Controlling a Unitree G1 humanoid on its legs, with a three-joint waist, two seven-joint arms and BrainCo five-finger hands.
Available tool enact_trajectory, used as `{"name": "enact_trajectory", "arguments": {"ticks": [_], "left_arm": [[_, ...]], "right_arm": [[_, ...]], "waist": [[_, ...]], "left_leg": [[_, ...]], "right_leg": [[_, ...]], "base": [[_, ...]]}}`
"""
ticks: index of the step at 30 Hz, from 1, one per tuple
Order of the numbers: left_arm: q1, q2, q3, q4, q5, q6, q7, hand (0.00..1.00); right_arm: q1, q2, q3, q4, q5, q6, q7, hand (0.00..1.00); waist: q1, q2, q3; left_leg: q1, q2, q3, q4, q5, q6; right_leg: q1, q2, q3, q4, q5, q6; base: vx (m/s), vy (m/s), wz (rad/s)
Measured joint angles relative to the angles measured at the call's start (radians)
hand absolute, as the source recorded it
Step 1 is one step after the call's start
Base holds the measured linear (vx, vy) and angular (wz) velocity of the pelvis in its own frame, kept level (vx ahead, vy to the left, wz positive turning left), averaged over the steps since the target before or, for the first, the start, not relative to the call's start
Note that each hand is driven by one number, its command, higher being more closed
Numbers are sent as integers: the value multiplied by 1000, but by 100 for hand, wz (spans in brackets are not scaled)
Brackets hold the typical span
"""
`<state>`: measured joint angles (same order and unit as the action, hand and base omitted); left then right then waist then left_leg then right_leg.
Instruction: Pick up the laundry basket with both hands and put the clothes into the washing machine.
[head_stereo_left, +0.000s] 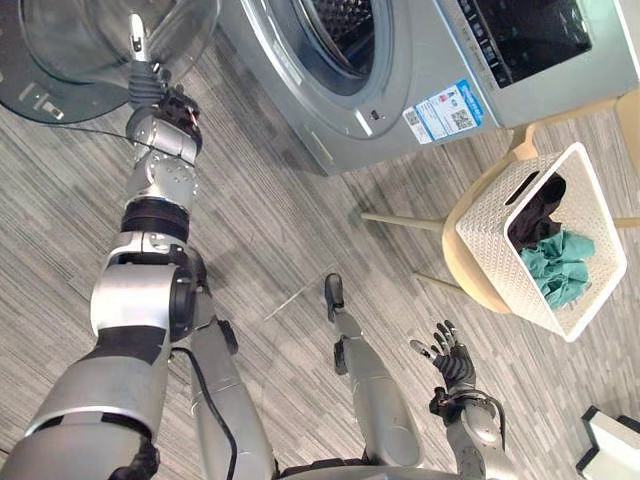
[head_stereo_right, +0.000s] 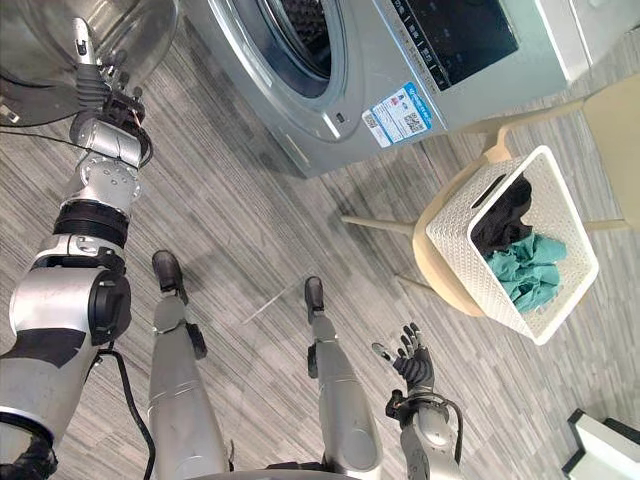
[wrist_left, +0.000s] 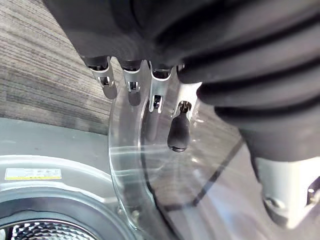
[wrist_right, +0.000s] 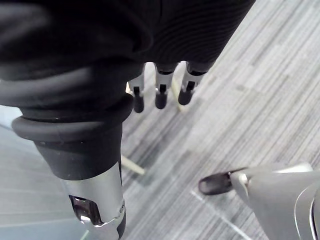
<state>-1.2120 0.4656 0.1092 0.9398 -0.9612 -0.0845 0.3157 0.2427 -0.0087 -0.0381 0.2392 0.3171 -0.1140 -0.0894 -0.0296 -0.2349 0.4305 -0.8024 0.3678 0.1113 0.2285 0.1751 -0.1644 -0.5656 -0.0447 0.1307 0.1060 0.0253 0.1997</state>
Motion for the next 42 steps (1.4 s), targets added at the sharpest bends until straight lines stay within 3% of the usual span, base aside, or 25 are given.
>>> {"name": "enact_trajectory", "arguments": {"ticks": [2, 10, 13, 15, 18, 19, 22, 24, 27, 30, 33, 36, 39, 42], "left_arm": [[-14, 8, 45, -29, -23, -4, 35, 0], [-25, 42, 148, -119, -30, -97, 42, 0], [125, 9, 173, -177, -27, -113, 34, 0], [241, -35, 182, -182, -27, -117, 33, 0], [521, -220, 177, -182, -8, -98, 4, 0], [648, -317, 173, -178, 53, -83, -18, 0], [829, -426, 164, -110, 142, -64, -56, 0], [933, -479, 165, -55, 213, -53, -100, 0], [1042, -494, 164, 8, 444, -31, -155, 0], [1153, -488, 230, 62, 667, -21, -202, 0], [1225, -478, 320, 125, 802, 20, -208, 0], [1266, -482, 378, 130, 833, 37, -213, 0], [1276, -480, 386, 127, 809, 36, -230, 0], [1276, -478, 383, 101, 775, 35, -232, 0]], "right_arm": [[1, 0, 6, 1, 31, -3, 0, 0], [68, 0, 38, 12, 35, -13, 6, 0], [37, -1, 38, 56, 34, -9, 5, 0], [1, -2, 35, 104, 33, 1, 1, 0], [-71, -2, 6, 195, 25, 24, -3, 0], [-102, -2, -16, 231, 24, 38, -4, 0], [-139, -3, -51, 296, 23, 47, -9, 0], [-148, -5, -83, 361, 6, 51, -16, 0], [-170, -8, -106, 499, -17, 68, -14, 0], [-167, -3, -133, 607, -54, 77, 2, 0], [-168, 6, -167, 684, -94, 81, 20, 0], [-170, 3, -221, 738, -132, 88, 42, 0], [-175, 2, -237, 774, -165, 96, 52, 0], [-198, 5, -227, 803, -173, 102, 56, 0]], "waist": [[1, 0, 13], [29, 22, 32], [47, 37, 43], [50, 40, 44], [71, 58, 51], [74, 70, 48], [79, 89, 41], [100, 118, 3], [102, 173, -94], [101, 201, -203], [99, 219, -257], [99, 226, -297], [100, 218, -311], [96, 205, -306]], "left_leg": [[-6, 4, -2, 8, -11, 0], [-22, 13, -24, 55, -23, -4], [20, 10, -18, 63, -37, 3], [54, 5, -11, 69, -50, 2], [140, -27, 2, 65, -79, 14], [181, -49, 3, 58, -81, 19], [263, -83, 6, 45, -88, 28], [308, -103, 13, 30, -95, 31], [420, -127, 43, -11, -85, 41], [530, -148, 54, -92, -72, 29], [656, -158, 55, -215, -25, 17], [727, -152, 30, -290, 18, 6], [731, -146, 9, -251, 18, 5], [653, -142, 4, -58, -10, 49]], "right_leg": [[0, 1, -2, -3, 0, 0], [9, 8, -51, 17, -1, 0], [45, 5, -52, 36, -17, -5], [65, -4, -51, 62, -38, -9], [121, -31, -56, 125, -98, -13], [151, -51, -64, 152, -124, -13], [220, -83, -76, 188, -165, -10], [257, -104, -83, 203, -189, -8], [368, -142, -123, 201, -218, -8], [460, -160, -144, 159, -222, -10], [538, -159, -164, 136, -239, -18], [598, -143, -198, 139, -260, -27], [639, -136, -221, 137, -270, -33], [674, -136, -244, 147, -294, -53]], "base": [[49, 6, -5], [41, -1, 4], [23, 11, 9], [0, 8, 15], [6, -1, 32], [37, -8, 47], [51, -12, 40], [73, -21, 37], [83, -33, 40], [105, -55, 12], [61, -67, 12], [33, -85, 29], [20, -63, 25], [-58, -55, 30]]}}
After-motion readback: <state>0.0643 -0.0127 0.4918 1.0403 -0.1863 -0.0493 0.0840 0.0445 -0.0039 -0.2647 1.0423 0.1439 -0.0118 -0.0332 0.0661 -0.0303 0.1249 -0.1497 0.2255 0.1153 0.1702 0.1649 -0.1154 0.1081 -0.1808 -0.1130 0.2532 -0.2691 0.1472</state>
